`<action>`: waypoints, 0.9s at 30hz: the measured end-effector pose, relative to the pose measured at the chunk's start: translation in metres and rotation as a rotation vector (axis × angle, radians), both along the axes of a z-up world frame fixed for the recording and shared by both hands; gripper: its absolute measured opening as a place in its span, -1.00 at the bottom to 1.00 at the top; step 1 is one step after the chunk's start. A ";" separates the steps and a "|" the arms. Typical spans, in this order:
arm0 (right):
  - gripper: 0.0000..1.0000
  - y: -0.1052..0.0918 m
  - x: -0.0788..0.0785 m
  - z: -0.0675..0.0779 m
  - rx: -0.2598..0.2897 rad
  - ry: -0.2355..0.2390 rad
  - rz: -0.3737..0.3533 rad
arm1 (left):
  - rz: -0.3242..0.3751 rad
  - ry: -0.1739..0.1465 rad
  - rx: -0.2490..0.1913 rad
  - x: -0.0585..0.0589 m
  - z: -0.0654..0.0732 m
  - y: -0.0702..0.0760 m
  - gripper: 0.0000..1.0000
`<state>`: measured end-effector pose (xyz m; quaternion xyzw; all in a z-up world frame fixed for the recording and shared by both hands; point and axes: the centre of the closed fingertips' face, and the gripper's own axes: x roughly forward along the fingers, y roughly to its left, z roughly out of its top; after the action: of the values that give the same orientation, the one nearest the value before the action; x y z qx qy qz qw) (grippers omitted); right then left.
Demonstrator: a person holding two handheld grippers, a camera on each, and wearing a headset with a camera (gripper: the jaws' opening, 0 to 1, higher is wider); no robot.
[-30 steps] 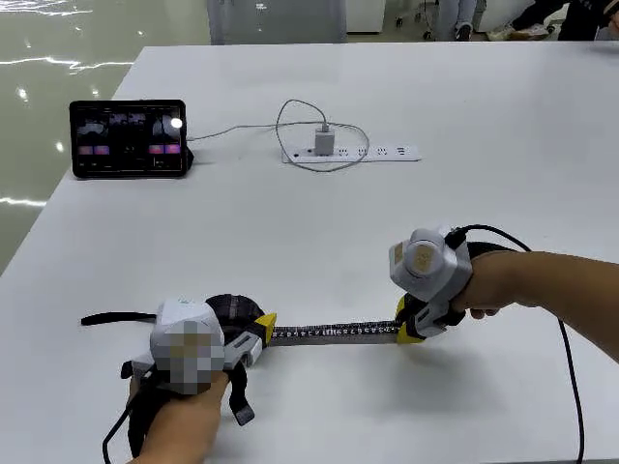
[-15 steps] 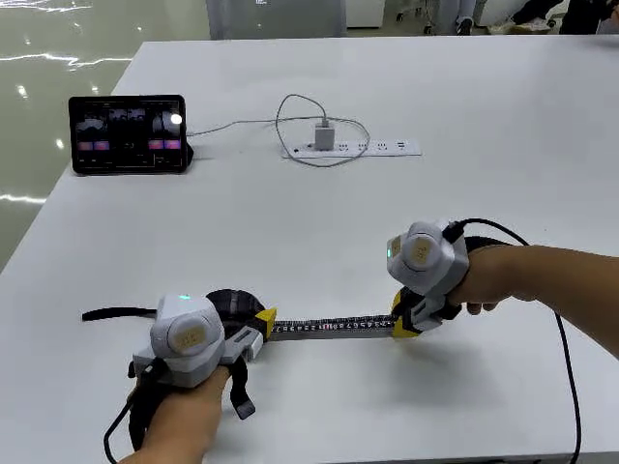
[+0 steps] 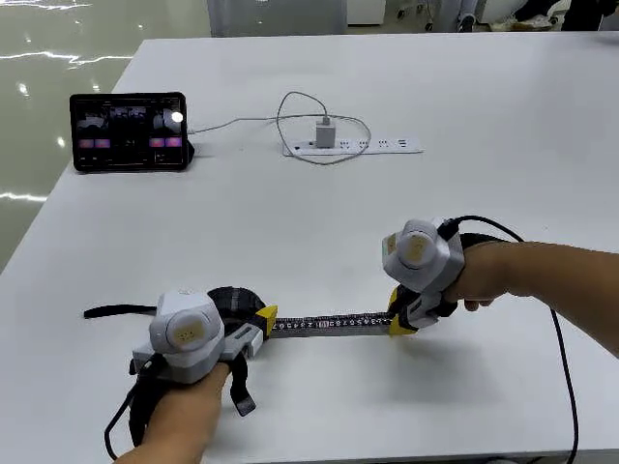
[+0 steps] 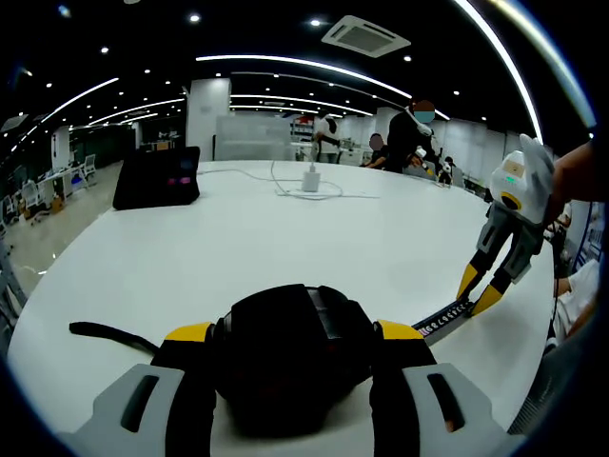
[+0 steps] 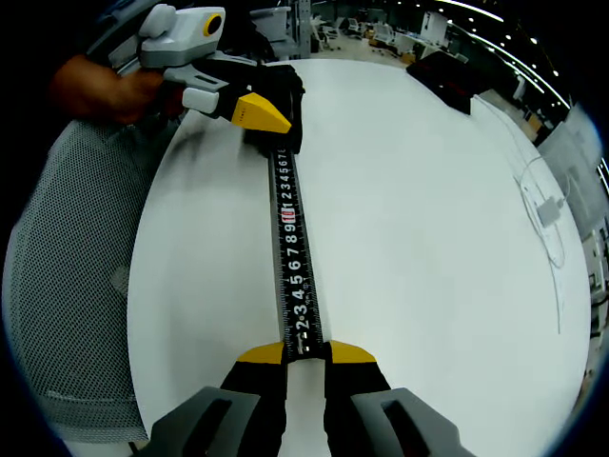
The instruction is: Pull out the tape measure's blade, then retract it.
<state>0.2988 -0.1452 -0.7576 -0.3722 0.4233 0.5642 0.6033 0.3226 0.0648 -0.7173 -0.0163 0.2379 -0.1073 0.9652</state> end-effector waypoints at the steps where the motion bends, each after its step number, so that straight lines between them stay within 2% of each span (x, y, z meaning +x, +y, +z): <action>1: -0.79 0.000 0.000 0.000 0.000 -0.001 0.004 | 0.000 0.000 0.000 0.000 0.000 0.000 0.23; 27: -0.79 0.009 -0.002 0.001 0.002 -0.003 0.025 | -0.002 -0.002 0.002 0.000 0.000 0.000 0.23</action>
<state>0.2973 -0.1362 -0.7568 -0.3776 0.4172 0.5715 0.5973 0.3224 0.0643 -0.7170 -0.0152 0.2372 -0.1080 0.9653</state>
